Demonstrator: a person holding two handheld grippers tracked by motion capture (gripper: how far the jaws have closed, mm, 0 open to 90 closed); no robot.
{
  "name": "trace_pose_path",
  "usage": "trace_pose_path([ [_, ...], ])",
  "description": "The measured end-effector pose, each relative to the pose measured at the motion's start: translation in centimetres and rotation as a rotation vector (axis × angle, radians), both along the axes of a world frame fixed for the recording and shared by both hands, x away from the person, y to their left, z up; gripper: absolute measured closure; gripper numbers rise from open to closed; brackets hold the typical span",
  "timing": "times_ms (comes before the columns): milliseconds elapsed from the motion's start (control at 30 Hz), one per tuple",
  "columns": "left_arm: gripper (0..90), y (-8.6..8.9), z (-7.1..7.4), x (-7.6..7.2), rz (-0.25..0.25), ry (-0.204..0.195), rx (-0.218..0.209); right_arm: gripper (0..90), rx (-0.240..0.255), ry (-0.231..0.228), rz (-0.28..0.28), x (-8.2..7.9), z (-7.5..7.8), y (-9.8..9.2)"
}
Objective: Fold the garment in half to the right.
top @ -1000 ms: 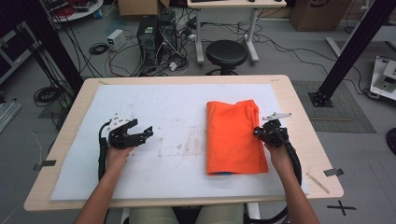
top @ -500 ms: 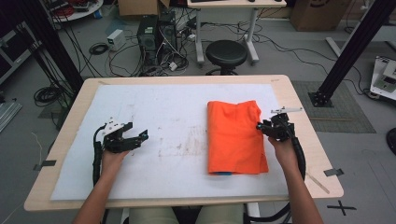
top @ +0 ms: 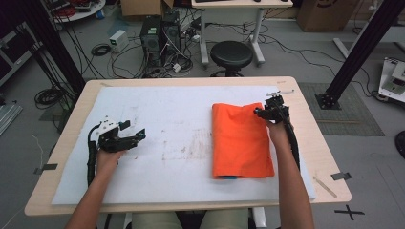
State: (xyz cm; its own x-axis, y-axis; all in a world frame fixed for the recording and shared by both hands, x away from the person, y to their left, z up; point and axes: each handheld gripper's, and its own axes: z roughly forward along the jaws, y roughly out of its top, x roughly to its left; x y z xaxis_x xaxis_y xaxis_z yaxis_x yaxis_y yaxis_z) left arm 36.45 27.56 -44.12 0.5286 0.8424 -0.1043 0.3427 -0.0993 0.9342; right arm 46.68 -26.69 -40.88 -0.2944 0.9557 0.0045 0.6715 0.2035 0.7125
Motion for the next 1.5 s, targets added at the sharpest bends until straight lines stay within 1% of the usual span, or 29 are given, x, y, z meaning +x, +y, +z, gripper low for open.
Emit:
trace_pose_path([
  [67,21.7,0.1,-0.3,-0.1,0.001,0.006,-0.009,65.9,-0.014,0.017,-0.04,0.6,-0.5,0.0],
  [100,21.8,0.1,-0.4,-0.2,0.002,0.008,-0.012,68.7,-0.003,0.024,-0.058,0.9,-0.8,-0.1],
  [133,21.7,0.0,-0.6,-0.2,0.002,0.009,-0.013,77.0,0.017,0.031,-0.065,1.0,-1.1,-0.3],
  [167,21.8,0.0,-0.7,-0.2,0.0,0.012,-0.012,85.0,0.021,0.035,-0.06,1.1,-1.2,-0.5],
  [200,21.8,-0.1,-0.8,-0.3,0.0,0.014,-0.012,88.2,0.018,0.036,-0.061,1.0,-1.2,-0.5],
  [233,21.7,-0.2,-0.9,-0.3,-0.004,0.015,-0.013,88.8,-0.005,0.03,-0.062,0.9,-1.1,-0.5],
  [300,21.7,-0.3,-0.9,-0.3,-0.003,0.012,-0.014,89.1,-0.058,0.016,-0.09,0.7,-0.8,-0.6],
  [333,21.8,-0.3,-0.9,-0.4,-0.003,0.01,-0.02,89.1,-0.082,0.016,-0.105,0.6,-0.7,-0.7],
  [367,21.8,-0.4,-0.9,-0.4,-0.004,0.008,-0.022,89.1,-0.109,0.031,-0.111,0.6,-0.8,-0.9],
  [400,21.7,-0.4,-0.9,-0.5,-0.007,0.01,-0.02,88.9,-0.122,0.05,-0.11,0.7,-0.9,-1.0],
  [433,21.8,-0.4,-0.9,-0.5,-0.007,0.01,-0.017,87.8,-0.114,0.055,-0.105,0.6,-1.1,-1.0],
  [467,21.8,-0.4,-0.9,-0.5,-0.005,0.008,-0.019,83.6,-0.1,0.046,-0.091,0.5,-1.2,-1.1],
  [533,21.8,-0.3,-0.9,-0.4,0.001,0.008,-0.026,72.6,-0.076,0.027,-0.087,0.3,-1.1,-1.0],
  [567,21.8,-0.3,-0.9,-0.4,0.002,0.01,-0.029,69.1,-0.054,0.02,-0.086,0.2,-1.0,-1.0],
  [600,21.8,-0.3,-0.9,-0.4,0.003,0.012,-0.032,67.6,-0.04,0.016,-0.084,0.1,-0.8,-1.1],
  [667,21.8,-0.3,-0.9,-0.4,0.001,0.012,-0.034,64.2,-0.03,-0.009,-0.08,-0.4,-0.3,-1.1],
  [733,21.8,-0.3,-0.9,-0.4,-0.001,0.011,-0.033,63.7,-0.022,-0.034,-0.071,-0.9,0.1,-1.1],
  [833,21.7,-0.4,-0.9,-0.4,-0.004,0.013,-0.033,63.8,-0.017,-0.059,-0.049,-2.1,0.5,-1.1],
  [967,21.8,-0.6,-0.9,-0.5,-0.011,0.009,-0.034,65.0,-0.018,-0.065,-0.02,-3.8,0.4,-1.1],
  [1100,21.8,-0.8,-0.8,-0.6,-0.025,0.006,-0.027,65.8,-0.012,-0.069,0.01,-5.8,0.1,-1.3],
  [1133,21.7,-0.9,-0.7,-0.6,-0.026,0.006,-0.027,65.8,0.002,-0.07,0.014,-6.3,0.0,-1.4],
  [1167,21.7,-0.9,-0.7,-0.7,-0.027,0.005,-0.029,65.8,0.019,-0.081,0.02,-7.0,-0.1,-1.4],
  [1200,21.7,-0.9,-0.7,-0.7,-0.028,0.006,-0.03,65.8,0.022,-0.085,0.032,-7.5,-0.3,-1.4],
  [1233,21.8,-0.9,-0.7,-0.7,-0.029,0.006,-0.03,65.8,0.019,-0.084,0.041,-8.2,-0.7,-1.4],
  [1333,21.7,-1.1,-0.7,-0.7,-0.032,0.011,-0.032,65.9,0.01,-0.075,0.054,-9.3,-1.2,-1.3],
  [1433,21.7,-1.2,-0.9,-0.6,-0.036,0.019,-0.023,67.1,-0.001,-0.077,0.063,-10.3,-1.3,-1.1],
  [1500,21.8,-1.2,-1.0,-0.7,-0.035,0.016,-0.031,68.3,0.004,-0.076,0.068,-11.1,-1.2,-1.2],
])
